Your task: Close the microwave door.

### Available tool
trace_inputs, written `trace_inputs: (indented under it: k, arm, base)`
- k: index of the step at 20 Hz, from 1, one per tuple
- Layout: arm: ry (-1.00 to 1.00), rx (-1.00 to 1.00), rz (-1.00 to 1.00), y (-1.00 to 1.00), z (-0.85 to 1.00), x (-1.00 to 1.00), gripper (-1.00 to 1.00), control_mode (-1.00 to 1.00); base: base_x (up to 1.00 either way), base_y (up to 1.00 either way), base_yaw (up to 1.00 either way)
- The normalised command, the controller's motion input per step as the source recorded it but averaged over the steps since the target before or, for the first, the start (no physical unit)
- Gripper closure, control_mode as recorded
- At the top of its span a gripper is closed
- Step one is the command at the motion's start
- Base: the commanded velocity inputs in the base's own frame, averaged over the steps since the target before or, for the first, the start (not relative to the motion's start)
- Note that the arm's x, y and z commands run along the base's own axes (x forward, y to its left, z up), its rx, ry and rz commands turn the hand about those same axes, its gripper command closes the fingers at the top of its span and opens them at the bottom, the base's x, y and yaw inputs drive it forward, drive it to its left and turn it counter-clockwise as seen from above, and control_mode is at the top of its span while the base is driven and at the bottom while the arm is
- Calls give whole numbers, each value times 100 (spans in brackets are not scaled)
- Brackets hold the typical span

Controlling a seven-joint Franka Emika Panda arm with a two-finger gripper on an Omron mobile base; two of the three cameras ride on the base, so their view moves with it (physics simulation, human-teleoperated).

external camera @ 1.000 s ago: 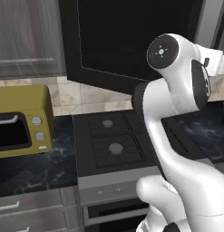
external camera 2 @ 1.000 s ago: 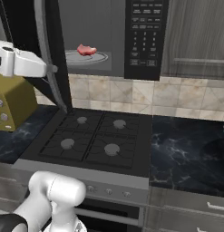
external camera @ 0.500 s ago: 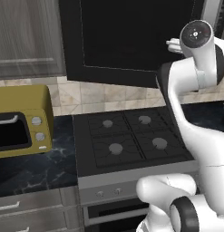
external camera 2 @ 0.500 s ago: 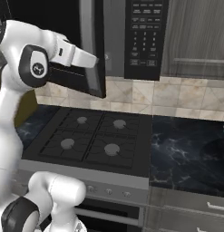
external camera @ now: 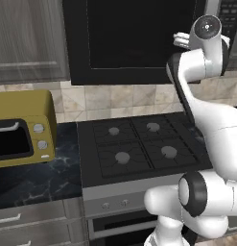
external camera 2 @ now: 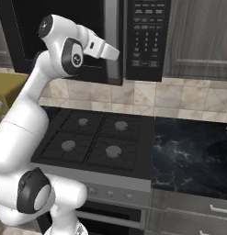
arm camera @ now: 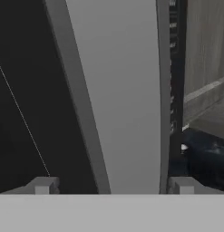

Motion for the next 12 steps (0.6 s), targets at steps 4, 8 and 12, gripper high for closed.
trace_inputs:
  k: [4, 8, 12]
  arm:
    - [0, 7, 4, -9, 2, 91, -100, -100]
    - [0, 6, 2, -4, 1, 78, -100, -100]
    - [0, 4, 0, 0, 0, 56, -100, -100]
  base:
    - [0, 0, 0]
    - [0, 0, 0]
    - [0, 0, 0]
